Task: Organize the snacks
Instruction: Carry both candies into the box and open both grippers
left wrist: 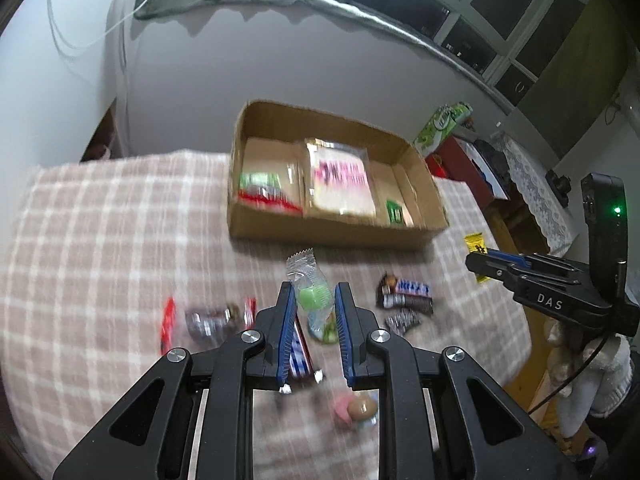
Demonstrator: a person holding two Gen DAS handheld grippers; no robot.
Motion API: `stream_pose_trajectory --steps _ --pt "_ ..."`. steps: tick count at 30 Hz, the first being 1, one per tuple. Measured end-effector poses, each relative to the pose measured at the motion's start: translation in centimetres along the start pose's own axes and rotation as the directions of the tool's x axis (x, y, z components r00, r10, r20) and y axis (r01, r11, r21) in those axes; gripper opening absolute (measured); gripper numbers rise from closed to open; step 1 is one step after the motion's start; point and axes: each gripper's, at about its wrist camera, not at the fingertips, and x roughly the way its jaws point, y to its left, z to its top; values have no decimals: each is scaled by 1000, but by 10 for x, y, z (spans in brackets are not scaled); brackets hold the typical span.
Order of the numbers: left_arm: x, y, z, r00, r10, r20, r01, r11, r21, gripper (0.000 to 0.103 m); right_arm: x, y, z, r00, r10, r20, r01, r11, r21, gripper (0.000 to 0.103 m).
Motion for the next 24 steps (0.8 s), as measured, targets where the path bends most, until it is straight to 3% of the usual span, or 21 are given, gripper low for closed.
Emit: stream_pose_trajectory --steps 12,24 --pt "30 6 66 999 25 40 -25 1000 12 18 6 -6 55 998 -9 60 10 1000 -17 23" --pt "68 2 90 999 32 13 -32 999 14 18 43 -15 86 998 -45 40 47 998 -48 23"
